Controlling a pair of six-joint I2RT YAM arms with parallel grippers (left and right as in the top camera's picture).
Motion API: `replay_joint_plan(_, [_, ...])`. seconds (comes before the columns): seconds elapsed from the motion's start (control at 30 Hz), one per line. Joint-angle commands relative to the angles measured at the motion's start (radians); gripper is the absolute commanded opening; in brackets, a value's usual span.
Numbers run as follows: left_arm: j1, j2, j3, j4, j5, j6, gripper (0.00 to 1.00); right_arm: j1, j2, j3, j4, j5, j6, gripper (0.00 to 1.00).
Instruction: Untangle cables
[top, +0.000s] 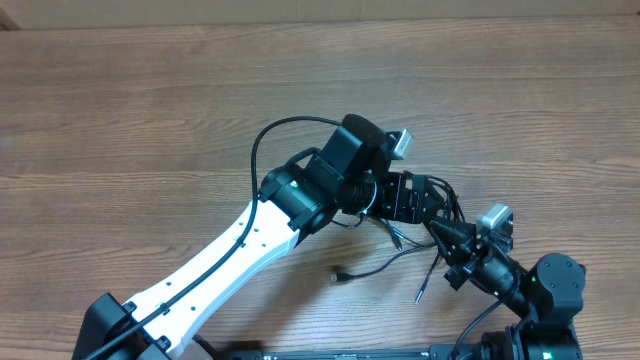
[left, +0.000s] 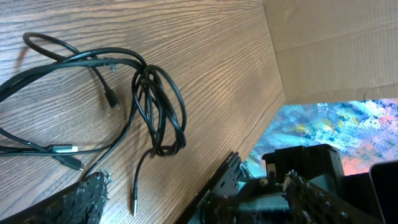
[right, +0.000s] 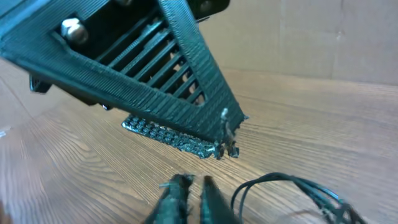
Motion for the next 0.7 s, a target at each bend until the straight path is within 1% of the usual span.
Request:
replay_joint_plan(0.0, [-0.005, -0.034, 0.017, 0.003, -0.017, 0.011, 0.92, -0.002, -0.003, 0.006, -0.010, 0.041, 0.001, 0.27])
replay_joint_plan(0.03, [-0.005, -0.034, 0.017, 0.003, -0.019, 0.011, 0.92, -0.002, -0.003, 0.006, -0.022, 0.065, 0.001, 0.30])
replay_joint_plan(0.1, [-0.005, -0.034, 0.017, -0.001, -0.026, 0.011, 0.93, -0.002, -0.003, 0.006, -0.080, 0.175, 0.001, 0.32])
replay_joint_plan(0.17, [-0.005, -0.034, 0.017, -0.005, -0.031, 0.011, 0.93, -0.002, -0.003, 0.006, -0.115, 0.240, 0.001, 0.34])
replay_joint_plan(0.3, [-0.005, -0.034, 0.017, -0.008, -0.042, 0.011, 0.94, -0.002, -0.003, 0.006, -0.132, 0.279, 0.001, 0.46])
replay_joint_plan(0.33, [-0.005, -0.034, 0.017, -0.009, -0.047, 0.011, 0.94, -0.002, -0.003, 0.006, -0.132, 0.289, 0.001, 0.48])
replay_joint_plan(0.5, [-0.005, -0.034, 0.017, -0.018, -0.058, 0.011, 0.94, -0.002, -0.003, 0.005, -0.166, 0.393, 0.001, 0.48])
replay_joint_plan(0.67, [-0.005, -0.034, 0.017, -0.019, -0.067, 0.011, 0.95, -0.002, -0.003, -0.009, -0.178, 0.418, 0.000, 0.53])
